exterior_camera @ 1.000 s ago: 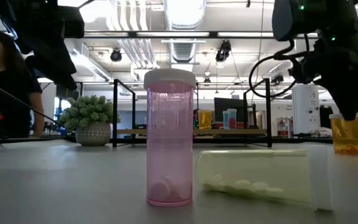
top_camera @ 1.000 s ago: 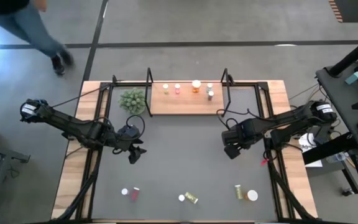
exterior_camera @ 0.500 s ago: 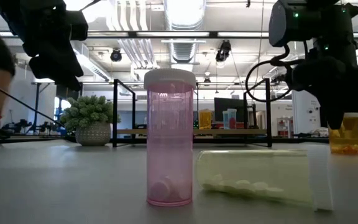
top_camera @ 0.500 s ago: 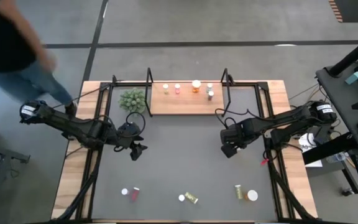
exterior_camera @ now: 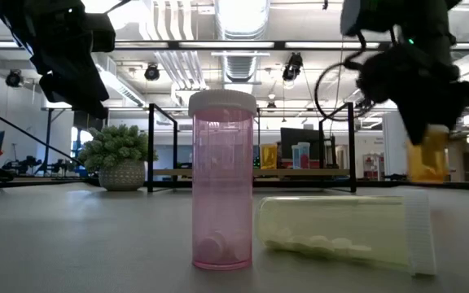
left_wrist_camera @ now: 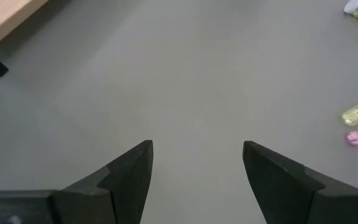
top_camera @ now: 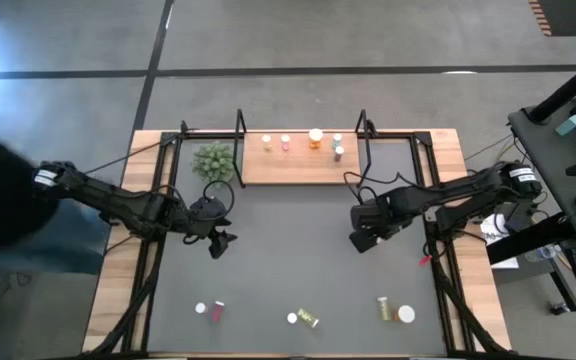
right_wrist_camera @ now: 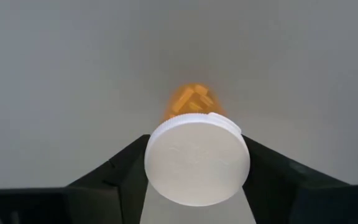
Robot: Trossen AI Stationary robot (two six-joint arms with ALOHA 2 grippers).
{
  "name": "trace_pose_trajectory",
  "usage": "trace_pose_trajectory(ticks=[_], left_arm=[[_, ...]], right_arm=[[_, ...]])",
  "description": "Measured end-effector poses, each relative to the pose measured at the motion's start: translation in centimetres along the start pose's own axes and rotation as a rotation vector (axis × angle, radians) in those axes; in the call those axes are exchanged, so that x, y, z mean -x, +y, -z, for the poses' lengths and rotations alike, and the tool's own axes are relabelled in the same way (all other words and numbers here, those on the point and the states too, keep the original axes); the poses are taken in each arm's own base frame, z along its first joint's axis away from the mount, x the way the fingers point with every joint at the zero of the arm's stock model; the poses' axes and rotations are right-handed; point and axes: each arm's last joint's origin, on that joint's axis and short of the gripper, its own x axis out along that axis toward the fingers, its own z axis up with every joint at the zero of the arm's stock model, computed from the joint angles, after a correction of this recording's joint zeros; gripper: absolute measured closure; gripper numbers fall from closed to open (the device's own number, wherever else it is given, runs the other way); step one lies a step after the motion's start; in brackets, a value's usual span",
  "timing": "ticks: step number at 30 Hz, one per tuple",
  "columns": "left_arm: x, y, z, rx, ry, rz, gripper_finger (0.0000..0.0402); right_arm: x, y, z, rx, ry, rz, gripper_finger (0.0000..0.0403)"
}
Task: Pick and place medicine bottles onto shelf by color
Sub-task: Put the top orange pill bottle on the shelf aligned with the other orange pill bottle
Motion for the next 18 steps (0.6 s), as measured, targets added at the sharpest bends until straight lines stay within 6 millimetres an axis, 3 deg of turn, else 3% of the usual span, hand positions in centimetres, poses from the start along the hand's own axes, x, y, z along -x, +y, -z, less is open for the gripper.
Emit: trace_pose_trajectory(ticks=[9,14,18], left_arm=[[0.0,0.0,0.0,-0.025,0.000,0.000,0.0169],[0.0,0.0,0.0,-0.022,0.017,0.019,0.0169],[0.0,-0.1,0.1,-0.019,0.043,0.049,0.0169]], right_arm=[[4.7,5.0,-2.1,0.092,-0.227,-0.102,0.0192],[5.4,8.4,-4.4,0.245,-0.250,-0.069,0.0193],[5.8,9.6,-6.8,0.338,-0.218,0.073,0.0193]])
